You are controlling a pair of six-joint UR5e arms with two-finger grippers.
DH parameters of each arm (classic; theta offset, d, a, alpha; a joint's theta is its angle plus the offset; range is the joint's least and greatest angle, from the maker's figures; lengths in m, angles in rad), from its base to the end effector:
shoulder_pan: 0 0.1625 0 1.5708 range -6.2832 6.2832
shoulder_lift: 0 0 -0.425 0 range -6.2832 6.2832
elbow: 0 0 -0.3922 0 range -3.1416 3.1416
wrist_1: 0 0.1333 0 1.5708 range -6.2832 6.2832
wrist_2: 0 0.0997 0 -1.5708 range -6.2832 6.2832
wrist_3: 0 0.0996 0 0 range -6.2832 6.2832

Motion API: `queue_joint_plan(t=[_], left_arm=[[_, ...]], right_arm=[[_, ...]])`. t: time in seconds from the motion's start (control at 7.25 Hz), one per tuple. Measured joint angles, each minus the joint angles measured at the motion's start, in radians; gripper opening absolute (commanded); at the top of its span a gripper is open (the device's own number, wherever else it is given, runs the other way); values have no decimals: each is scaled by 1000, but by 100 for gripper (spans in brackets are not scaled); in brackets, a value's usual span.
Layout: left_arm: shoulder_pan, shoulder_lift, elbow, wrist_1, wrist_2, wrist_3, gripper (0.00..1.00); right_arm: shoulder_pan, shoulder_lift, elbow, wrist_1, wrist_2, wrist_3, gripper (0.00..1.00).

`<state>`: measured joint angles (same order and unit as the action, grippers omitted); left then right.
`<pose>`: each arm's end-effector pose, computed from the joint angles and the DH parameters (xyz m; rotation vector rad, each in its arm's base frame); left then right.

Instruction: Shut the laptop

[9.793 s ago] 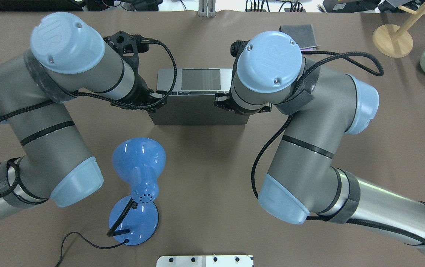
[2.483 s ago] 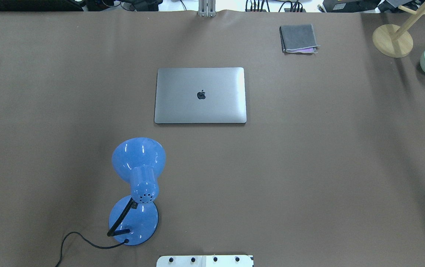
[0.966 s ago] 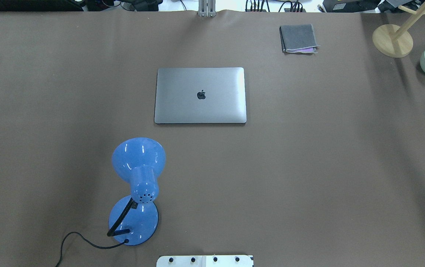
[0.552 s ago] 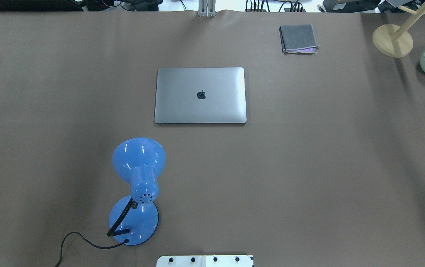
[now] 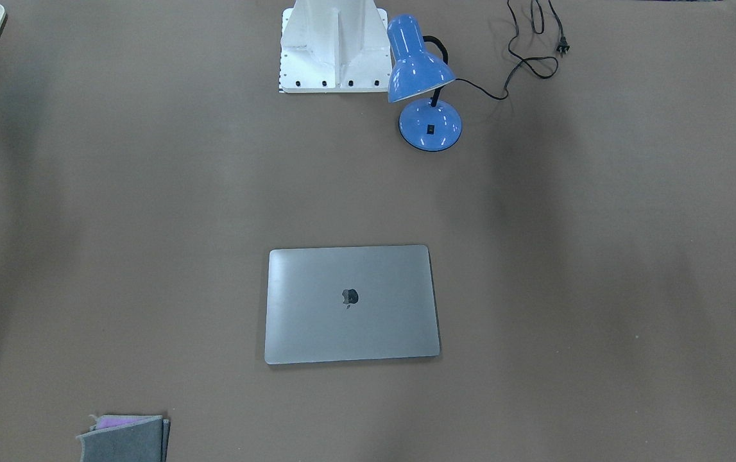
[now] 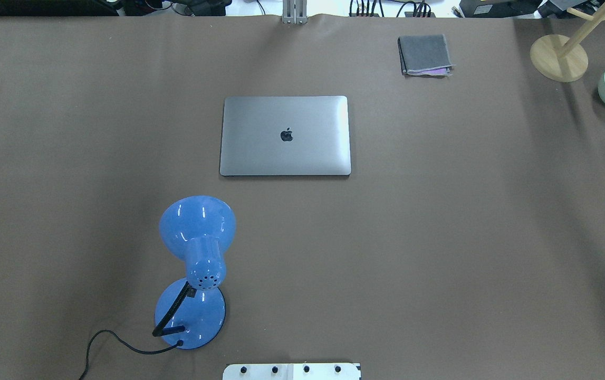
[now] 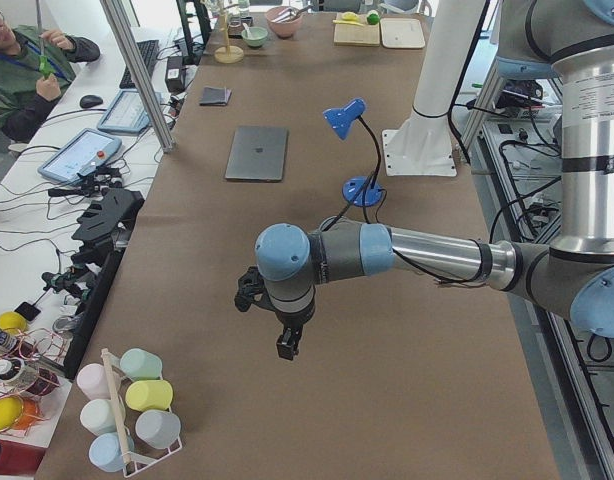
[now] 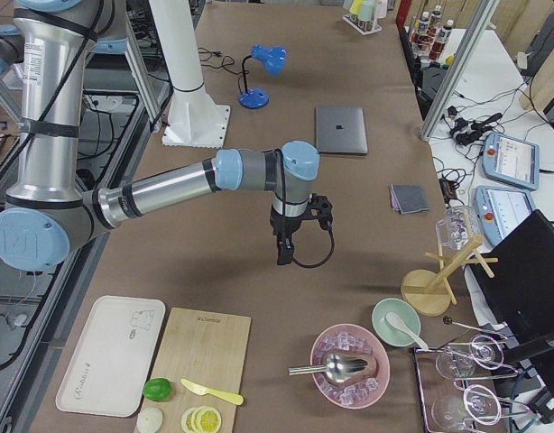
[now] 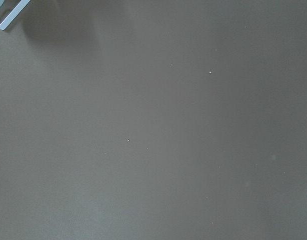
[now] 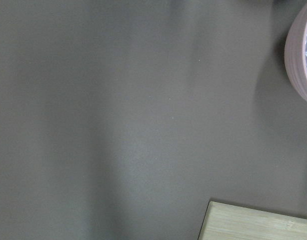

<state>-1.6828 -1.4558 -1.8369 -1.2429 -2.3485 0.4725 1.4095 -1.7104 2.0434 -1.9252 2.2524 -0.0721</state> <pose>-0.1105 -0.4149 0.6130 0.0630 0.7935 0.2726 0.0039 -0.4156 0.5346 -0.0510 -0.6814 -0.2170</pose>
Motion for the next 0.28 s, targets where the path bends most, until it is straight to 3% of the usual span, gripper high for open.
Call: queue_joint_plan(t=[0.28], left_arm=[[0,0,-1,0,0,0,98]], right_arm=[[-7,0,1,0,2,0,100]])
